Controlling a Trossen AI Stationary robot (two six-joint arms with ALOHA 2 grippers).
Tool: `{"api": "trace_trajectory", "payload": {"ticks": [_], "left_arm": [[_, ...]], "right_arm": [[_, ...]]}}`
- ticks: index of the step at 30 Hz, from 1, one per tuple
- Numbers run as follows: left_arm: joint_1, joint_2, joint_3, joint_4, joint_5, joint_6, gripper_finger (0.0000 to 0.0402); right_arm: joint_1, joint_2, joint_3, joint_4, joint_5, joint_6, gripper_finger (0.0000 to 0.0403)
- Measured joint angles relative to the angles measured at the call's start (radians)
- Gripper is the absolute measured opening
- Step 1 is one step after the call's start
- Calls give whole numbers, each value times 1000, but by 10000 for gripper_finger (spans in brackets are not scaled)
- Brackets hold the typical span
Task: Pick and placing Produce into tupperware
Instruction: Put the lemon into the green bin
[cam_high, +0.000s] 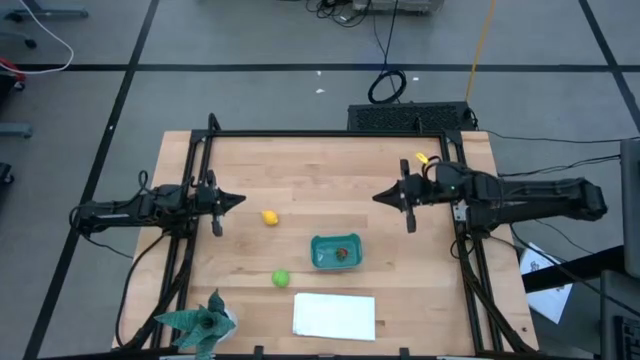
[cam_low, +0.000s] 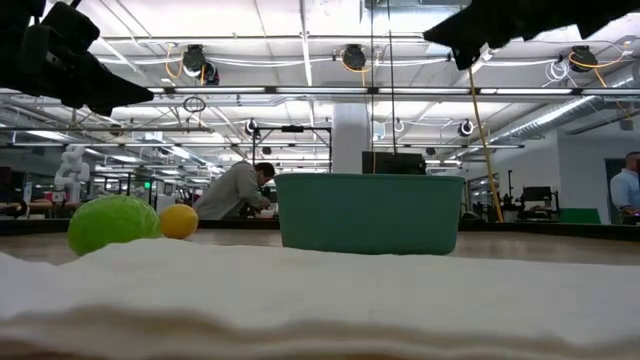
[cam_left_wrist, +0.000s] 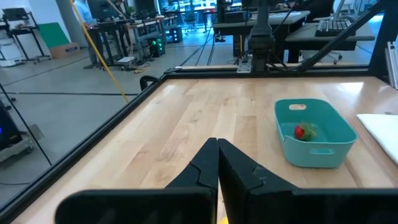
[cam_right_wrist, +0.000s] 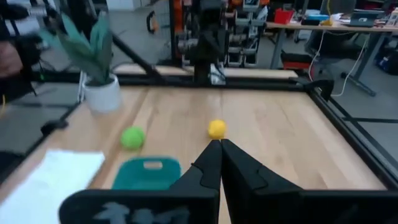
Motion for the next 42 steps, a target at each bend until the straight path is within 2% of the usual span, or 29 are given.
{"api": "trace_trajectory", "payload": {"ticks": [2,8,17,22,25,34,42], "left_arm": [[0,0,0,0,0,0,5],[0,0,0,1,0,0,5],[0,0,0,2,-2,1,5],[0,0,0,2,-17,-7,5],[0,0,0,2,-17,-10,5],[0,0,0,2,-18,7,5],[0,0,0,3,-18,16,5]], "right_arm": [[-7,-12,-35,21,0,-16,0],[-38,-59,-162,233,-1,-17,0],[-74,-109,-292,353,-26,6,0],[-74,-144,-360,496,-56,2,0],[-77,-177,-390,502,-87,17,0],[-77,-279,-429,468,-88,21,0],[-76,-304,-430,406,-87,-4,0]]}}
